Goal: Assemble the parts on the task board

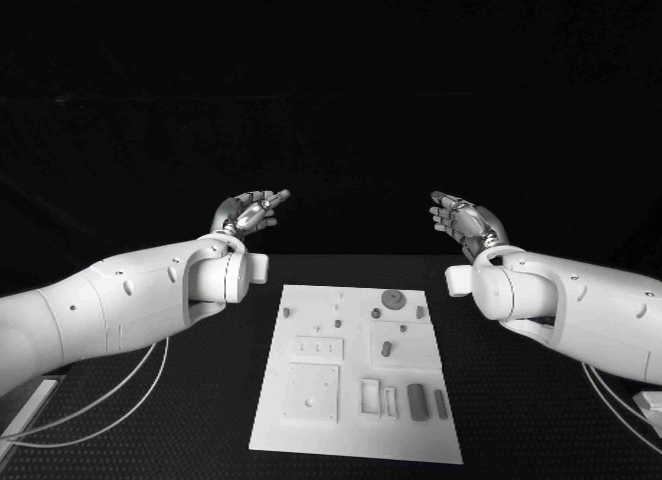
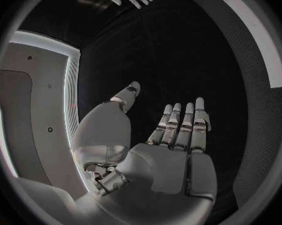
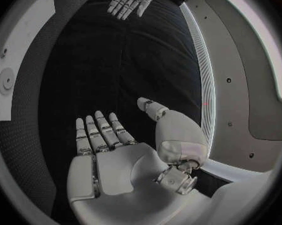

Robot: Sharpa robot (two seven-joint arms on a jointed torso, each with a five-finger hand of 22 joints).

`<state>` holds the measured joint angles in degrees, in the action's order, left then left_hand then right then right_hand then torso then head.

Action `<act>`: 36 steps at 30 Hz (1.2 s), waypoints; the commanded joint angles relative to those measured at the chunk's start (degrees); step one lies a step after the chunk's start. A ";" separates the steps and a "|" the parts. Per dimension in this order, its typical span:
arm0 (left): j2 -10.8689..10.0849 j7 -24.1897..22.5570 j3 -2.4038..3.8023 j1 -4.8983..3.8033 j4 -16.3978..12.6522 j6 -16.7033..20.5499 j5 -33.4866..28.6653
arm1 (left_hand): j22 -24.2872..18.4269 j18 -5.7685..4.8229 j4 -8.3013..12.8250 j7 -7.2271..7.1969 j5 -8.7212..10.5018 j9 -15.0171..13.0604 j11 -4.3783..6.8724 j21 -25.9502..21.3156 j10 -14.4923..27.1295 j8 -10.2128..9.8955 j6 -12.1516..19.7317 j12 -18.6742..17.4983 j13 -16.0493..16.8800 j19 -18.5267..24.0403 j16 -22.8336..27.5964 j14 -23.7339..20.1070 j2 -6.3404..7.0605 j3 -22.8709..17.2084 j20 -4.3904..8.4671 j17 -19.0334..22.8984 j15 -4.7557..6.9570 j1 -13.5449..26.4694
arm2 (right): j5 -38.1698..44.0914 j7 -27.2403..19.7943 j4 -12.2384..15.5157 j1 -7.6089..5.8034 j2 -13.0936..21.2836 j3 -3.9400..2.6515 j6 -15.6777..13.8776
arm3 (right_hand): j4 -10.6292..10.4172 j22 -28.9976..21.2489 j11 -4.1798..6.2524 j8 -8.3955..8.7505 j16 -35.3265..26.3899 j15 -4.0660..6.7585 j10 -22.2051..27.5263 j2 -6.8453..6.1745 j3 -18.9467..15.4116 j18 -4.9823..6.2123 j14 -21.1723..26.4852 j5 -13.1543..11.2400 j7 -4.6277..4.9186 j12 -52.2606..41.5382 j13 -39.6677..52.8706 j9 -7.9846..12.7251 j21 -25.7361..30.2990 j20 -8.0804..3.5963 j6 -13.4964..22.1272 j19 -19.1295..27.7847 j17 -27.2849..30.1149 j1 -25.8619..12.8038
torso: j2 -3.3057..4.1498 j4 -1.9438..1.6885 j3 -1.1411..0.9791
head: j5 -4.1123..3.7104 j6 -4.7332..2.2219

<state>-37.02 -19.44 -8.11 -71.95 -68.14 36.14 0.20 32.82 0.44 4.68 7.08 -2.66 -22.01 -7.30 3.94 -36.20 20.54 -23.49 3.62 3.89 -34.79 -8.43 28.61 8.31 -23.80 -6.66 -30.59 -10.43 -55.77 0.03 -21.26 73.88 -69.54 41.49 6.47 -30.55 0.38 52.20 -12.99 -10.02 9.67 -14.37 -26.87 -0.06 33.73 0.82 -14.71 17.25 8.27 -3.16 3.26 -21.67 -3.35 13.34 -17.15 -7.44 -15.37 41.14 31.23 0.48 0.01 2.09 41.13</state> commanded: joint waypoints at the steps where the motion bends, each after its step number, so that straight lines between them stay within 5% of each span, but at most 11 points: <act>1: 1.27 7.00 -0.92 -1.84 3.57 -7.75 1.52 | 0.94 -0.44 0.15 0.07 -0.28 -0.66 -0.17 0.25 -1.06 0.77 -0.90 0.27 0.12 -1.01 -0.37 1.00 0.16 -0.77 -0.14 -0.89 -0.20 -1.76 | 1.28 6.29 -2.91 -1.56 -0.62 0.81 12.37 | 0.50 1.96 -0.39 -0.65 0.71 -0.91 -1.04 0.22 0.84 -0.43 -0.46 0.42 5.57 -0.28 0.15 -0.66 -0.53 0.41 -0.59 -0.15 -0.58 1.36 | 0.00 0.04 0.01 | 0.03 0.10; 6: 2.59 9.43 -2.26 -3.87 7.31 -10.06 1.81 | 0.99 -0.44 0.16 0.17 -0.28 -0.77 -0.36 0.30 -1.24 0.86 -0.94 0.34 0.17 -1.05 -0.65 1.27 0.00 -0.59 -0.10 -1.03 -0.29 -1.89 | 1.54 8.67 -6.09 -3.40 -1.25 2.03 16.75 | 3.38 4.07 -0.38 -1.80 1.71 -1.03 -2.48 0.35 0.81 -0.58 -1.06 0.40 5.59 -0.46 0.29 -1.38 -1.33 0.20 -1.19 -0.69 -1.35 2.70 | 0.00 0.04 0.01 | 0.03 0.10; 11: 2.89 9.97 -2.55 -4.31 8.13 -10.56 1.87 | 1.12 -0.44 0.26 0.82 -0.27 -1.02 -0.76 0.49 -2.01 1.14 -1.30 0.56 0.29 -1.43 -1.27 1.95 -0.53 -0.19 0.11 -1.30 -0.18 -2.17 | 1.62 9.40 -7.07 -3.96 -1.45 2.41 18.10 | 6.87 7.05 -0.46 -3.43 3.56 -1.14 -5.95 0.08 1.33 -0.57 -3.10 0.43 5.68 -1.07 0.68 -2.80 -2.20 -0.06 -2.77 -1.50 -3.04 4.78 | 0.00 0.04 0.01 | 0.03 0.10; 12: 2.39 10.17 -2.56 -4.31 7.96 -12.83 1.78 | 1.18 -0.44 0.37 1.28 -0.29 -1.15 -1.02 0.61 -2.57 1.37 -1.73 0.78 0.39 -1.69 -1.66 2.54 -0.80 -0.10 0.26 -1.46 -0.23 -2.34 | 11.27 8.85 -10.27 -3.97 -2.00 2.41 15.24 | 7.90 10.10 -0.74 -4.43 5.04 -1.53 -8.32 -0.37 1.94 -0.38 -5.15 0.44 5.99 -1.63 0.99 -3.88 -2.86 -0.24 -4.12 -2.45 -4.50 6.18 | -0.02 0.09 0.04 | -0.20 -0.45; 15: 2.25 10.16 -2.58 -4.30 7.76 -13.38 1.79 | 1.65 0.08 1.60 3.27 -0.34 -1.75 -2.11 1.85 -5.60 2.74 -4.65 1.96 0.87 -4.47 -3.78 6.26 -1.94 0.13 1.21 -2.17 -0.39 -3.58 | 16.35 9.11 -11.73 -3.96 -2.53 2.41 13.91 | 10.92 23.54 -0.94 -7.06 8.88 -2.28 -12.19 -1.76 3.20 0.82 -11.17 0.40 6.17 -3.03 1.45 -5.57 -5.91 -1.04 -7.96 -7.81 -7.35 10.23 | -0.02 0.10 0.10 | -0.21 -0.59; 18: 1.89 10.30 -2.62 -4.30 7.50 -14.56 2.02 | 2.20 1.13 3.44 4.75 -0.56 -2.32 -3.16 3.46 -11.12 4.49 -8.98 4.55 1.92 -8.07 -7.42 13.07 -3.00 -0.20 1.98 -3.55 -0.03 -5.27 | 23.05 10.03 -13.22 -3.96 -3.06 2.41 12.92 | 12.98 23.93 -1.06 -8.82 10.41 -1.91 -15.75 -2.51 3.80 1.93 -14.30 0.38 6.22 -4.28 1.85 -5.90 -6.97 -1.49 -11.21 -10.92 -7.82 12.93 | -0.05 0.13 0.19 | -0.22 -0.79; 20: 1.63 11.01 -2.65 -4.29 7.19 -14.80 3.78 | 3.57 3.41 5.30 5.53 -0.58 -2.43 -3.74 6.80 -15.82 5.38 -12.19 6.77 2.77 -14.64 -12.00 21.62 -3.76 -1.61 3.46 -5.70 1.98 -7.61 | 28.76 10.44 -14.53 -3.95 -3.57 2.41 13.39 | 14.39 23.55 -0.98 -10.55 11.82 -0.97 -19.73 -2.93 4.42 3.05 -17.35 0.43 6.39 -5.70 2.35 -6.18 -7.39 -1.85 -14.99 -13.73 -8.22 14.88 | -0.06 0.14 0.17 | -0.33 -0.94; 24: 1.16 10.75 -2.67 -4.29 6.60 -15.75 5.87 | 4.51 4.06 8.19 4.66 -0.40 -1.91 -2.40 9.13 -20.27 5.42 -15.38 8.35 3.51 -19.96 -15.12 27.71 -4.48 -4.14 5.05 -7.97 4.69 -10.51 | 37.34 11.95 -15.44 -3.95 -3.74 2.41 11.12 | 14.62 22.29 0.91 -12.18 14.65 1.45 -25.35 -3.00 4.84 5.54 -24.14 0.42 5.43 -6.93 2.66 -6.01 -7.70 -2.30 -20.11 -20.15 -9.10 15.87 | -0.04 0.23 0.18 | -0.56 -1.30; 29: 0.27 10.91 -2.67 -4.31 4.74 -18.39 8.92 | 5.07 3.80 10.56 3.67 -0.42 -1.94 0.44 10.06 -27.26 6.39 -20.77 11.17 5.46 -22.68 -16.44 30.35 -5.26 -5.31 6.44 -10.52 6.12 -10.80 | 46.08 12.64 -15.66 -3.95 -3.40 2.40 12.80 | 14.91 20.76 3.15 -13.01 16.49 3.95 -31.39 -2.98 4.70 7.98 -30.47 0.40 3.96 -8.07 4.09 -6.20 -7.50 -2.48 -24.20 -26.92 -10.49 16.78 | 0.29 -0.06 -0.06 | -0.98 -1.58; 32: -0.24 10.75 -2.66 -4.31 3.51 -20.21 10.85 | 5.35 3.57 11.58 2.93 -0.37 -2.05 1.35 10.42 -29.26 6.46 -22.83 11.80 6.51 -23.88 -16.86 31.45 -5.63 -5.87 7.18 -11.79 6.73 -10.88 | 51.79 13.36 -15.38 -3.96 -3.20 2.40 14.79 | 15.74 20.35 4.77 -13.91 17.73 5.59 -35.29 -2.34 4.83 9.33 -34.17 0.42 2.84 -9.23 5.67 -6.98 -7.86 -2.67 -26.87 -30.87 -11.74 17.97 | 0.58 -0.18 -0.21 | -1.14 -1.67; 36: -1.04 9.96 -2.65 -4.31 1.23 -21.67 11.57 | 5.77 3.45 11.75 2.20 -0.43 -2.44 2.13 10.98 -30.97 6.71 -24.69 12.28 7.45 -25.20 -17.60 32.63 -5.83 -6.37 7.93 -12.78 7.40 -11.21 | 56.73 13.98 -14.21 -3.96 -3.08 2.39 13.64 | 16.19 20.00 6.55 -14.11 18.99 7.41 -39.14 -2.29 4.86 10.77 -37.89 0.44 2.19 -10.43 7.91 -7.73 -8.30 -2.86 -28.46 -35.00 -13.52 19.43 | 1.11 -0.52 -0.42 | -1.54 -1.75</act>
<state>-37.96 -8.60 -10.80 -76.13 -66.32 18.34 8.87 38.55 4.01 16.30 9.21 -3.05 -24.40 -5.11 14.82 -66.86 27.13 -47.80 15.76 11.30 -59.81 -25.95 61.01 2.86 -29.91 1.23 -43.33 -3.06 -66.94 47.34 -8.65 59.26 -73.49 38.43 8.89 -17.53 16.22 72.27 -6.40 -23.98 28.74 -6.94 -66.09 -2.53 38.58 10.83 -52.70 17.53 10.28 -13.62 11.18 -29.41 -11.56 10.47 -45.58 -42.50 -28.91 60.38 31.87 0.23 -0.22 0.80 39.41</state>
